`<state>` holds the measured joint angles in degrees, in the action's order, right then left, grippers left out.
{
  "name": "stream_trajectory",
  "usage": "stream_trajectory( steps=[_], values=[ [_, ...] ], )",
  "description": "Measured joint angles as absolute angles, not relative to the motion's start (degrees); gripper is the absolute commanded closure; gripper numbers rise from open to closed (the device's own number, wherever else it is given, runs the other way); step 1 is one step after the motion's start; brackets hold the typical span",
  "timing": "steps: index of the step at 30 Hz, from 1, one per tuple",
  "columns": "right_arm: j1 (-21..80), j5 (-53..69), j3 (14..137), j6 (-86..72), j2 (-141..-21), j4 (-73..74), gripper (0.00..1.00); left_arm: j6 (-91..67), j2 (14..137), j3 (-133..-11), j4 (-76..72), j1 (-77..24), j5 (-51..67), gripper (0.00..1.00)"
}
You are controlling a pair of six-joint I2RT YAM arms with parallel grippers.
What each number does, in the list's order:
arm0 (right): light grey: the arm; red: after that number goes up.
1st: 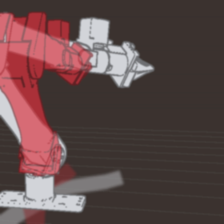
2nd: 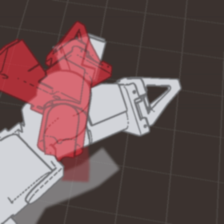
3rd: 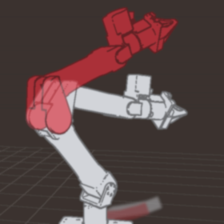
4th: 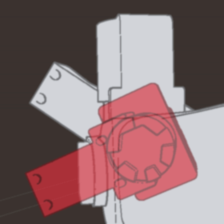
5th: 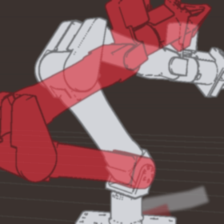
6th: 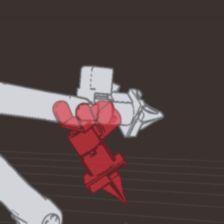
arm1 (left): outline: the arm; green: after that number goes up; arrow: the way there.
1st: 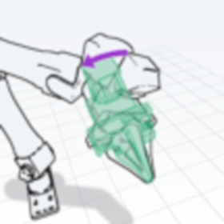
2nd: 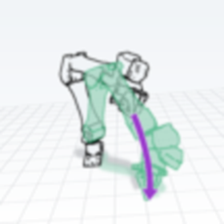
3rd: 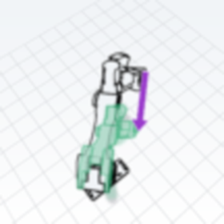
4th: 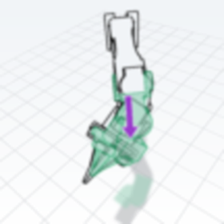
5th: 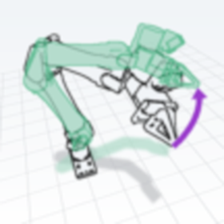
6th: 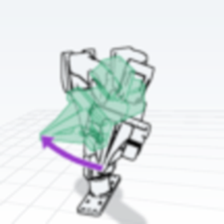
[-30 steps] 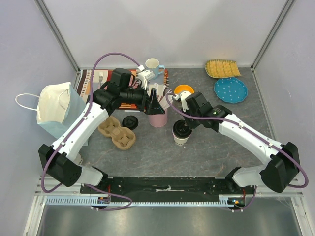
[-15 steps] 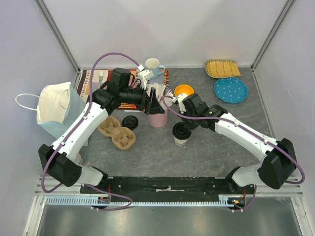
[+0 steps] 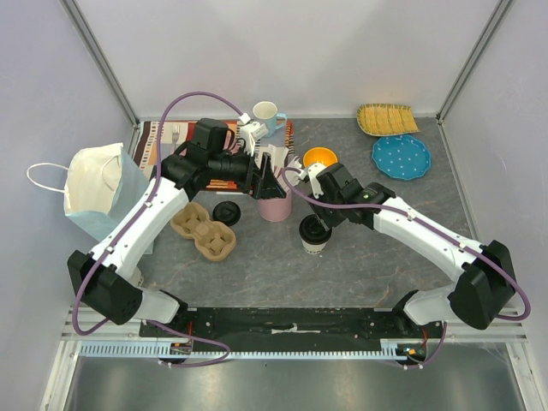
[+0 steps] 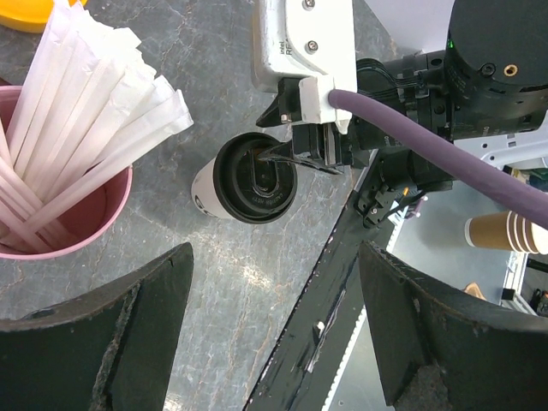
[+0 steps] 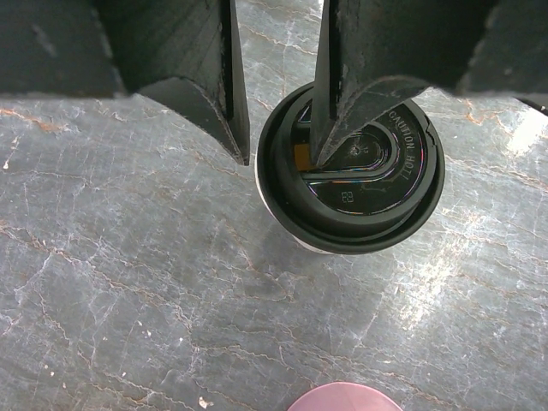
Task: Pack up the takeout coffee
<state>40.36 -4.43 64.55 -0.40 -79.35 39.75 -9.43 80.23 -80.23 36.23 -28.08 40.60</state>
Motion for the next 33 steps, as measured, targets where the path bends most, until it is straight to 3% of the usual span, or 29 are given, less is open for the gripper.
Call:
stream_trajectory(
  steps=[4, 9, 12, 13, 14, 15, 16, 17, 18, 26, 33],
  values=[
    [40.4, -4.4, 64.9, -0.4, -79.4, 39.9, 0.50, -9.1, 80.2, -80.2, 36.4, -28.1, 40.6, 0.16],
    [40.4, -4.6, 67.5, -0.4, -79.2, 41.0, 0.34, -8.4, 80.2, -80.2, 36.4, -28.1, 40.6, 0.17],
    [40.4, -4.9, 69.2, -0.1, -78.5, 41.3, 0.31, -7.5, 80.2, -80.2, 36.6, -28.1, 40.8, 0.25],
    [40.4, -4.9, 69.6, 0.1, -77.9, 41.3, 0.33, -6.9, 80.2, -80.2, 36.8, -28.1, 41.0, 0.43],
    [40.4, -4.9, 70.0, 0.2, -77.3, 41.3, 0.47, -6.1, 80.2, -80.2, 36.9, -28.1, 41.2, 0.54],
    [40.4, -4.8, 70.5, 0.3, -76.5, 41.4, 0.58, -5.2, 80.2, -80.2, 37.1, -28.1, 41.3, 0.77],
    [40.4, -4.8, 70.8, 0.4, -76.0, 41.3, 0.73, -3.7, 80.1, -80.2, 37.3, -28.2, 41.4, 0.86],
    [40.4, -4.5, 71.0, 0.3, -75.3, 41.1, 1.00, -1.9, 80.1, -80.2, 37.5, -28.6, 41.4, 0.92],
    [40.4, -4.2, 71.0, -0.1, -74.5, 40.8, 1.00, -0.7, 79.9, -80.2, 37.4, -29.1, 41.2, 0.98],
    [38.3, 4.8, 59.9, -8.8, -67.7, 31.0, 1.00, 1.4, 76.4, -66.3, 26.4, -37.8, 43.7, 0.98],
    [37.5, 6.3, 52.8, -13.8, -66.0, 26.8, 1.00, -0.6, 83.4, -61.4, 15.9, -43.3, 43.8, 0.98]
  ],
)
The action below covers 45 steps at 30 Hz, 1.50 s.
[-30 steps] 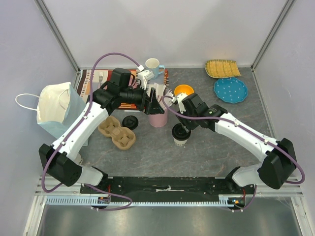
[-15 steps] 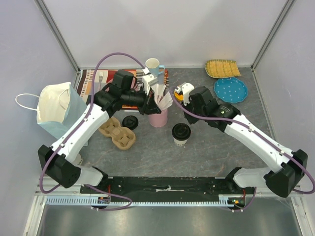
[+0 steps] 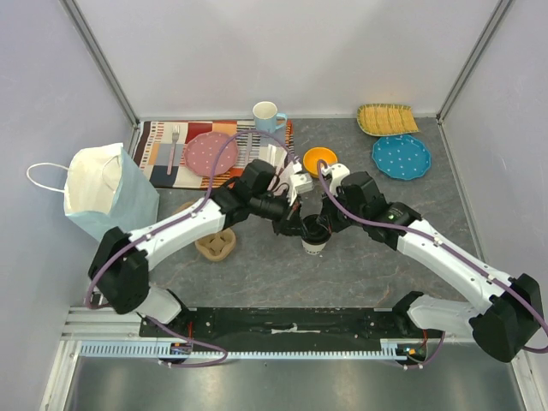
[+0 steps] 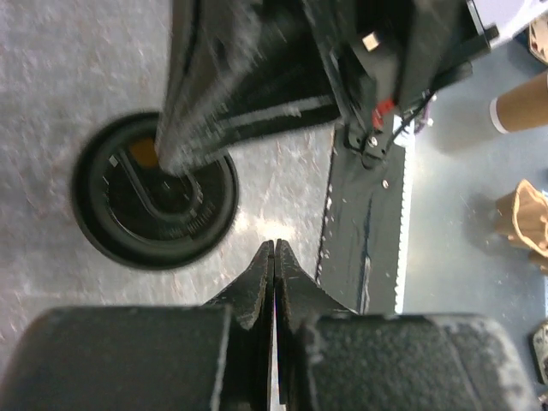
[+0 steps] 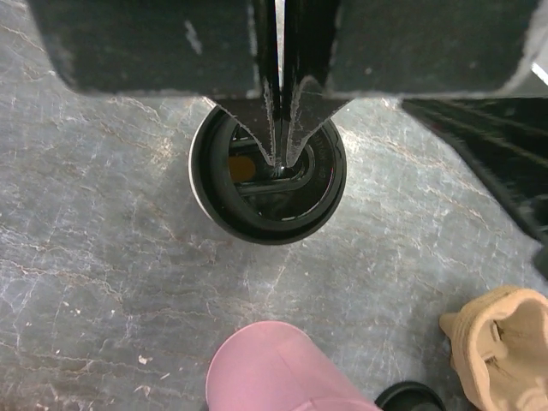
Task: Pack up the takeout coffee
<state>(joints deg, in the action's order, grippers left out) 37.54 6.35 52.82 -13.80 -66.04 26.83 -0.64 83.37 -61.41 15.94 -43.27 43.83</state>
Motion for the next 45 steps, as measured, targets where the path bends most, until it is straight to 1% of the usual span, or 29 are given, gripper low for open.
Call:
stream_trajectory(
  steps=[4, 6, 13, 19, 21, 26, 32, 40, 45],
  values=[
    [36.2, 7.2, 52.7, -14.5, -66.1, 25.1, 1.00, -0.7, 89.5, -67.2, 15.1, -43.1, 44.4, 0.98],
    [35.8, 7.3, 53.0, -14.2, -66.2, 24.9, 1.00, -0.8, 90.4, -68.0, 14.6, -42.8, 45.2, 0.98],
    [35.7, 8.3, 53.9, -13.9, -66.5, 24.5, 1.00, -2.1, 90.4, -66.5, 11.6, -42.5, 45.6, 0.98],
    [33.7, 9.6, 46.5, -14.0, -66.5, 21.1, 1.00, -2.3, 93.6, -63.4, 6.8, -42.5, 43.8, 0.98],
    [32.8, 10.5, 45.9, -14.0, -66.2, 20.1, 1.00, -2.4, 95.0, -60.8, 5.1, -42.5, 43.6, 0.98],
    [32.0, 11.8, 45.6, -13.7, -66.4, 19.3, 1.00, -2.3, 94.7, -59.8, 2.0, -42.5, 43.5, 0.98],
    [32.0, 12.7, 48.2, -12.4, -67.8, 22.2, 1.00, -1.7, 94.1, -59.6, 2.1, -42.5, 43.8, 0.98],
    [31.7, 13.3, 55.4, -10.9, -68.1, 26.2, 1.00, -2.4, 92.8, -61.6, 5.3, -40.9, 46.2, 0.98],
    [31.7, 13.3, 55.9, -10.9, -68.7, 26.2, 1.00, -2.8, 93.1, -64.0, 4.8, -39.1, 45.8, 0.98]
  ],
)
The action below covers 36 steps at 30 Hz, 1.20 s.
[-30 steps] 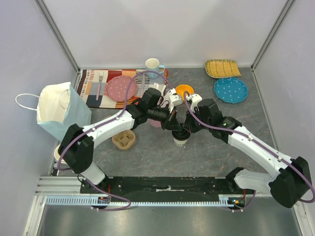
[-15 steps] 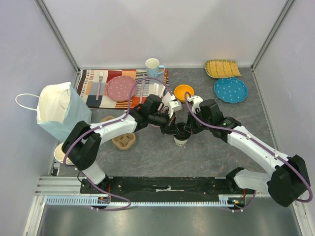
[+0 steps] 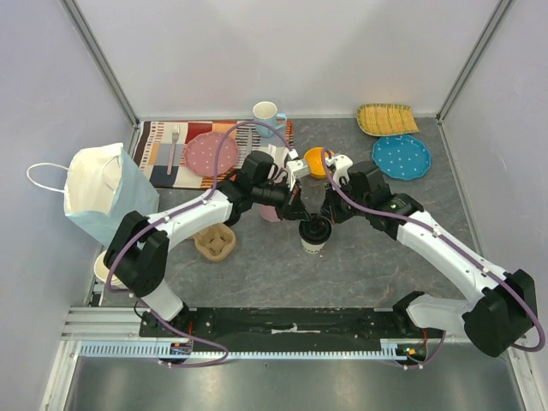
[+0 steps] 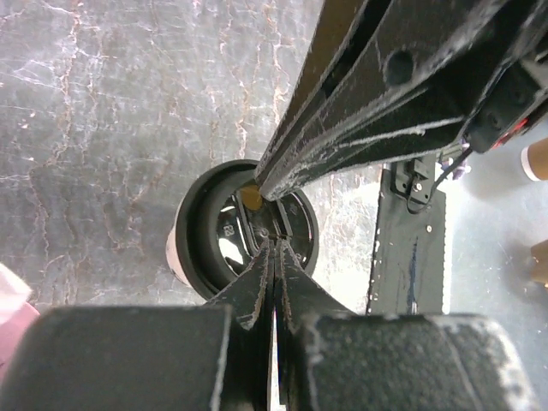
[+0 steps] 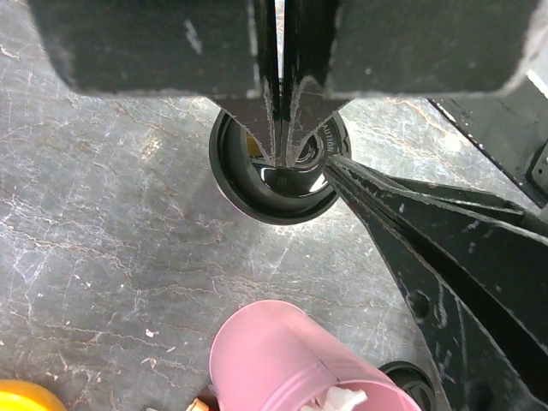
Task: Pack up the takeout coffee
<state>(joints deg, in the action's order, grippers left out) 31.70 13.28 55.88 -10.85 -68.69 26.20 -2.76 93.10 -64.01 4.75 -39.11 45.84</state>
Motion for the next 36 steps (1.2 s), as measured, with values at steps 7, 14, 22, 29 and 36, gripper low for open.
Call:
stream_trajectory(
  steps=[7, 14, 22, 29, 36],
  values=[
    [31.2, 14.2, 49.2, -11.4, -70.1, 22.5, 1.00, -2.9, 95.3, -63.3, 3.9, -39.0, 43.7, 0.98],
    [30.9, 14.3, 48.5, -11.3, -70.1, 20.3, 1.00, -3.2, 95.0, -59.8, -1.3, -39.4, 44.2, 0.98],
    [30.9, 14.8, 52.0, -10.2, -70.1, 24.8, 1.00, -3.1, 94.5, -60.5, 0.0, -39.7, 44.1, 0.98],
    [30.8, 15.1, 58.5, -10.0, -69.3, 26.0, 1.00, -3.4, 93.6, -62.7, 2.1, -39.7, 44.0, 0.98],
    [30.5, 15.2, 59.4, -10.5, -71.8, 25.1, 1.00, -4.5, 93.5, -63.6, 2.0, -39.5, 41.4, 0.98]
  ],
)
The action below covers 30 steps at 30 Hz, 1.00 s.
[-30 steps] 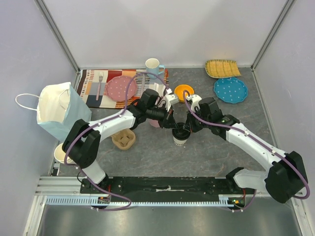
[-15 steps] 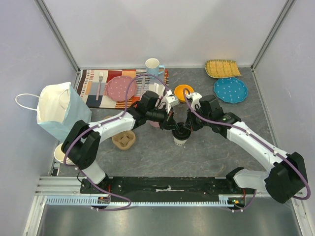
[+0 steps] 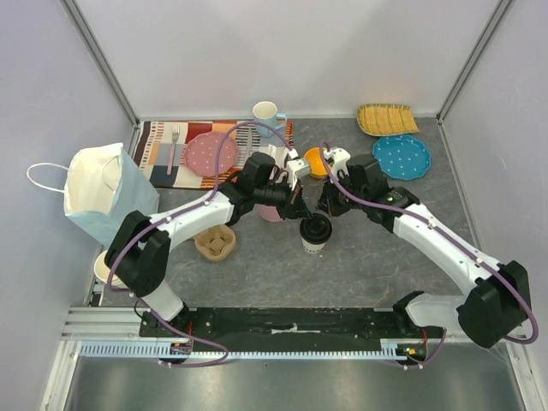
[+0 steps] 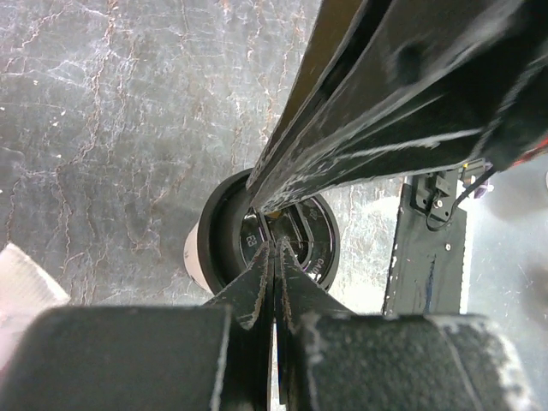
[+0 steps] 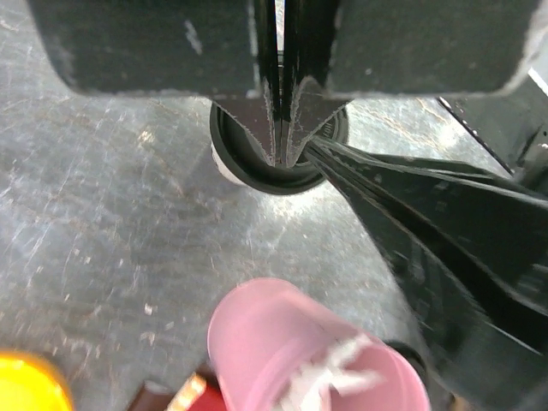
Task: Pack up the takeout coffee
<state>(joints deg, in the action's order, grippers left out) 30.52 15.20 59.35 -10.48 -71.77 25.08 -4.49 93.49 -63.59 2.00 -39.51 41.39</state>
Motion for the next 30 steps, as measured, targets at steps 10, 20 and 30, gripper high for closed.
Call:
stream_trajectory(
  steps=[10, 20, 30],
  values=[
    [30.2, 18.4, 49.3, -12.5, -72.9, 15.8, 1.00, -5.1, 94.1, -57.4, -6.0, -40.0, 41.0, 0.98],
    [30.1, 17.9, 52.6, -11.9, -72.2, 21.8, 1.00, -4.6, 94.0, -58.8, -4.3, -40.3, 40.9, 0.98],
    [30.0, 16.8, 60.4, -11.3, -70.7, 24.7, 1.00, -4.6, 94.0, -63.6, -0.8, -39.5, 40.7, 0.98]
  ],
)
